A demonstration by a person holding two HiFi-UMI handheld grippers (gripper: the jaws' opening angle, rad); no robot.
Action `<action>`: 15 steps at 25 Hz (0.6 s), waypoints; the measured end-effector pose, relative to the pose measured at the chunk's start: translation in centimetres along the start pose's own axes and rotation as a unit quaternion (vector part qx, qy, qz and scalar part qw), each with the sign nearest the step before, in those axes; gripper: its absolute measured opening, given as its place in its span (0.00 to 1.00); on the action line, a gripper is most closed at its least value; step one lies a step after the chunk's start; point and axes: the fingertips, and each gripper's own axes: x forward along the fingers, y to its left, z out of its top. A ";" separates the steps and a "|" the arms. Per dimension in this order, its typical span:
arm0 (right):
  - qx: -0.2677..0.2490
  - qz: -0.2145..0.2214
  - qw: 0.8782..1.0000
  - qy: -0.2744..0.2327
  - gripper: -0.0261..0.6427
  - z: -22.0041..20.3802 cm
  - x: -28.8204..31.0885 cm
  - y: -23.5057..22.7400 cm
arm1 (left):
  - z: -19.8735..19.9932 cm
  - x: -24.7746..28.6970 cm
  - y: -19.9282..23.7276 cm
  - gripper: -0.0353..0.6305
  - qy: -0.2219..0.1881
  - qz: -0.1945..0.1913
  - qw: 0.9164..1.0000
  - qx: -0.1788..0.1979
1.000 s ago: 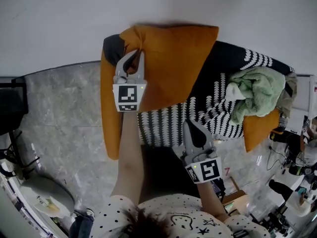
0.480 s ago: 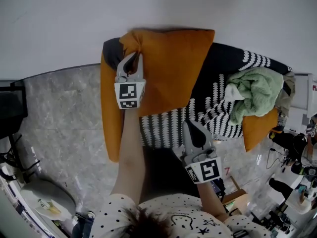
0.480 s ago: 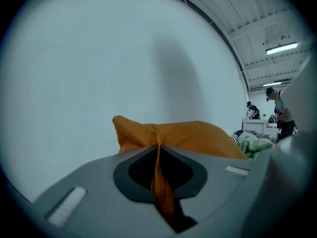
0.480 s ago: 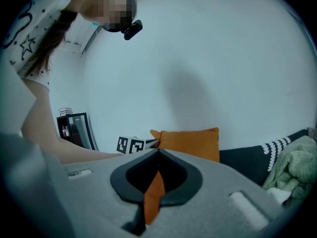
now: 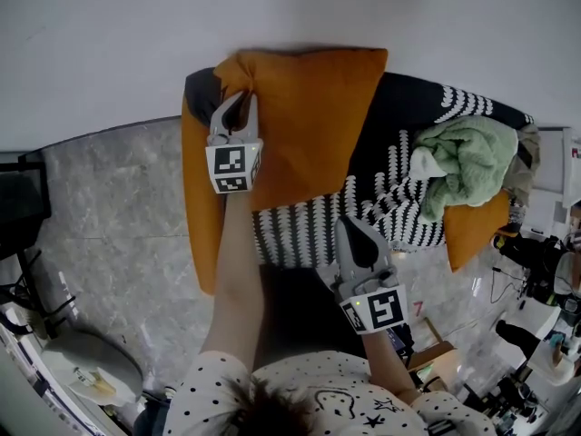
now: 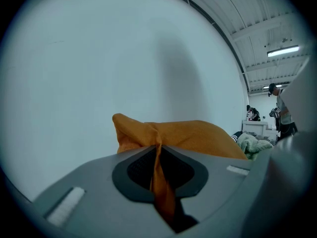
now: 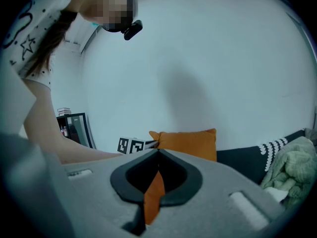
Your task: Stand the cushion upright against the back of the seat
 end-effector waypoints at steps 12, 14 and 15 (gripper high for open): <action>-0.007 -0.003 0.999 -0.033 0.04 3.2 -1.9 0.2 | 2.7 -2.2 -0.3 0.19 0.007 0.000 1.000 0.002; -0.011 0.000 0.999 -0.038 0.04 3.7 -2.2 0.5 | 3.1 -2.8 -0.4 0.23 0.008 0.002 1.000 -0.001; -0.012 0.003 0.999 -0.040 0.04 3.9 -2.2 0.7 | 3.3 -3.2 -0.4 0.24 0.006 0.003 1.000 -0.001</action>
